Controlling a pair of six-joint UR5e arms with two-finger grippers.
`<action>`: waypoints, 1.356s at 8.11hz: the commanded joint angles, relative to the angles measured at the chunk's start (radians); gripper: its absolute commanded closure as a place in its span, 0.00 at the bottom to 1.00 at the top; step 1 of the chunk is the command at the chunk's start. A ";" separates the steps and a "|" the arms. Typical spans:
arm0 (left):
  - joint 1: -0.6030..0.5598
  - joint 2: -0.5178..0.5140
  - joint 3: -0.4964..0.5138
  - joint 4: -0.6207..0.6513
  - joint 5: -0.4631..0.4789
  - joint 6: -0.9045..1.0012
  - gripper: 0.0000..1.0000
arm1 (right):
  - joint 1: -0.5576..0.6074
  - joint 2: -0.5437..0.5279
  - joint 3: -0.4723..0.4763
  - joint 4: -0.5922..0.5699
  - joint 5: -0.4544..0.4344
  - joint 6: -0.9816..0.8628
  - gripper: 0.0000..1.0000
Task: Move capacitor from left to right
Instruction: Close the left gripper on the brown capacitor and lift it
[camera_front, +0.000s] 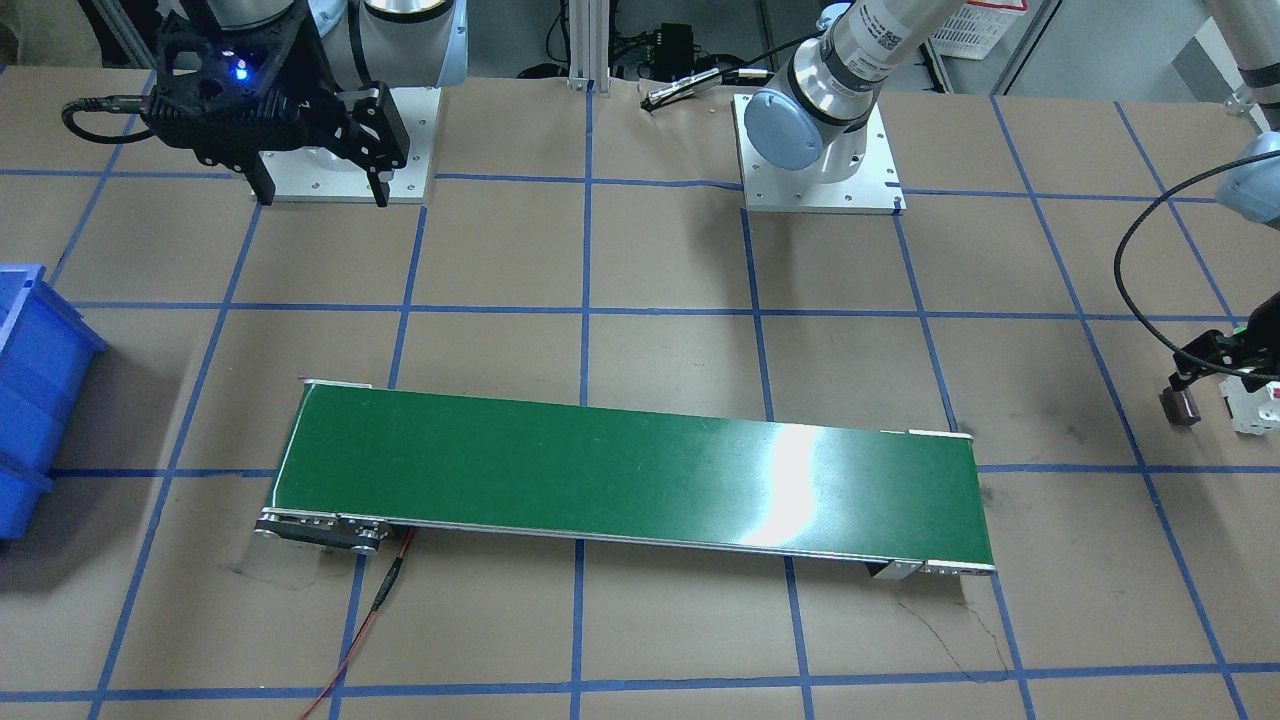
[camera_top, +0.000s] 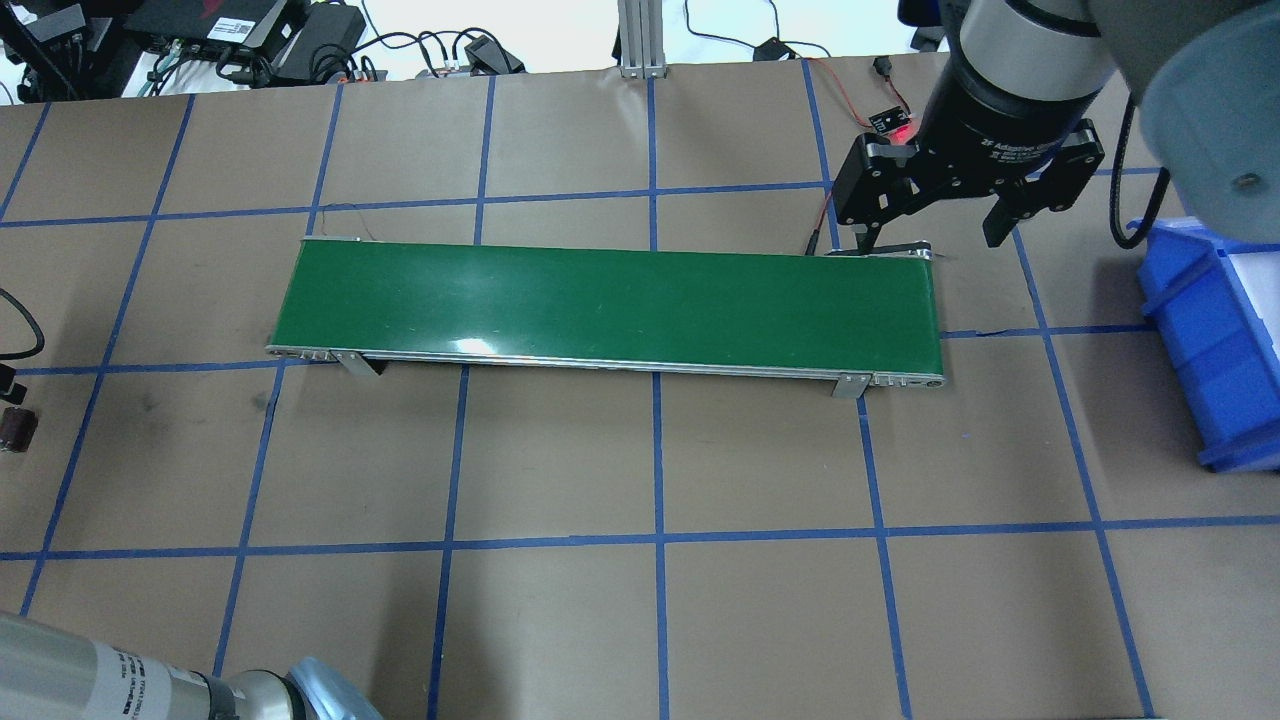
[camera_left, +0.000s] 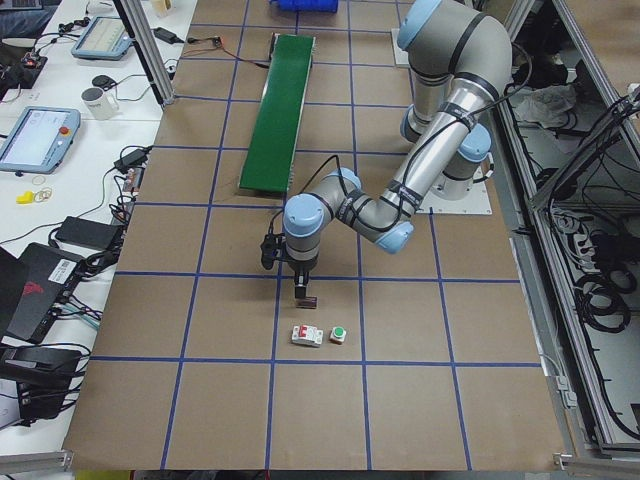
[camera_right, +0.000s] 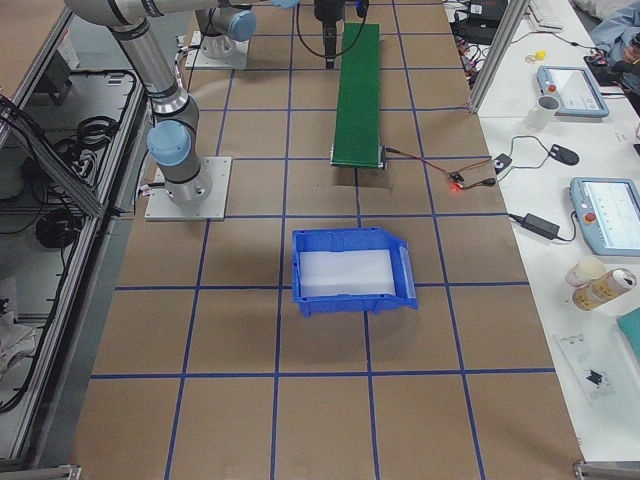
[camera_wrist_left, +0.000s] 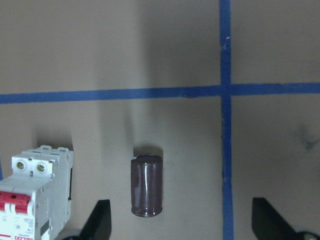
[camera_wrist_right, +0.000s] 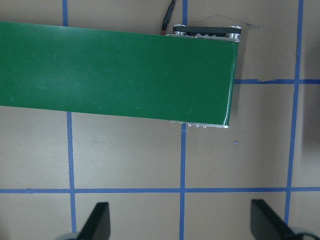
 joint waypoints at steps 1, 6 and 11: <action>0.029 -0.089 0.001 0.072 0.002 0.002 0.00 | 0.000 0.000 0.000 0.000 0.000 0.000 0.00; 0.043 -0.145 -0.002 0.076 0.006 0.004 0.08 | 0.000 -0.002 0.000 0.000 0.000 -0.002 0.00; 0.043 -0.111 0.001 0.059 0.008 0.051 1.00 | 0.000 -0.002 0.000 0.000 0.000 0.000 0.00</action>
